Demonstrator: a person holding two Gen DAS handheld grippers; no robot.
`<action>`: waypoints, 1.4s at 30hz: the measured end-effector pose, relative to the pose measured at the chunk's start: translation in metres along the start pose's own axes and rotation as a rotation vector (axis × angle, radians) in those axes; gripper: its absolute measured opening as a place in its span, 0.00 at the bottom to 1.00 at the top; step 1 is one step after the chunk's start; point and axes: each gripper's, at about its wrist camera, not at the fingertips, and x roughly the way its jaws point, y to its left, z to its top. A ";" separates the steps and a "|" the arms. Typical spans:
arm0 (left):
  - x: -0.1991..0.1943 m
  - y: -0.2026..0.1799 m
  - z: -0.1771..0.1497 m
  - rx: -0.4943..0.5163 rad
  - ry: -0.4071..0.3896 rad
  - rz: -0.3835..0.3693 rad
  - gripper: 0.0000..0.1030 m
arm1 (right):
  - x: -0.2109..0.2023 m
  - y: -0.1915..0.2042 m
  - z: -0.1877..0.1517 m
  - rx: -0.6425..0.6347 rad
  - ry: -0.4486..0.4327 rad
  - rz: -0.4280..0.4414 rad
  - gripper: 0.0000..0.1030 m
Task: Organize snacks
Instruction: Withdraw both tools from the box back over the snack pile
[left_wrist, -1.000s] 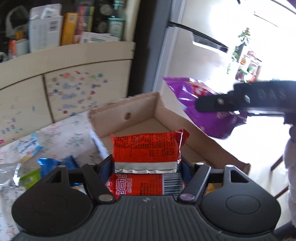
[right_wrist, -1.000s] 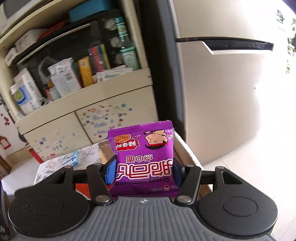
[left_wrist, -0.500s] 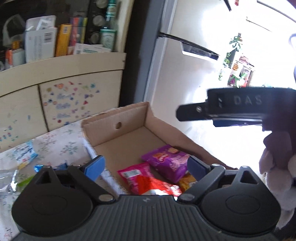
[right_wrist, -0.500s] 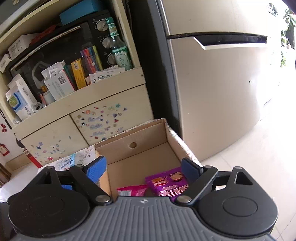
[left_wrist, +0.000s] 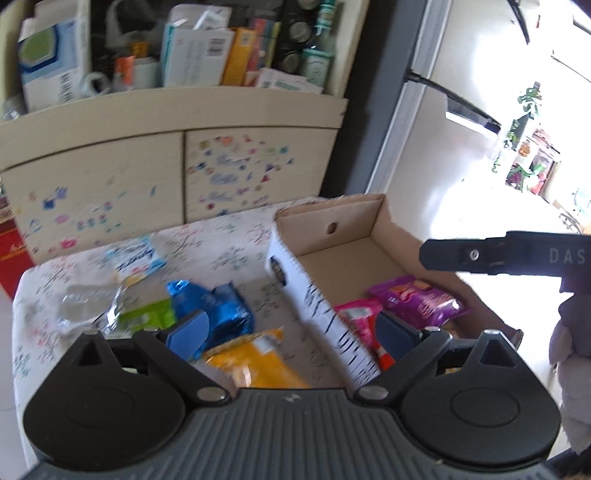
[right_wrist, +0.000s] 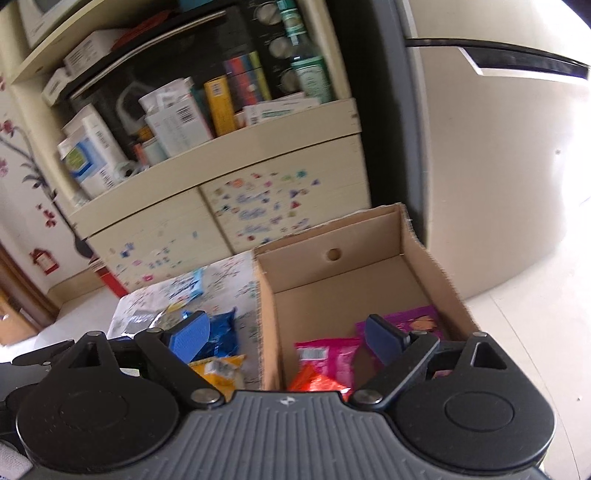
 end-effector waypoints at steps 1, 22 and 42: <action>-0.002 0.003 -0.003 -0.006 0.005 0.006 0.94 | 0.001 0.003 -0.001 -0.009 0.004 0.010 0.92; 0.011 0.018 -0.060 -0.053 0.127 0.080 0.94 | 0.038 0.044 -0.015 -0.019 0.177 0.205 0.92; 0.025 0.026 -0.071 -0.056 0.142 0.156 0.83 | 0.088 0.062 -0.032 -0.016 0.350 0.171 0.92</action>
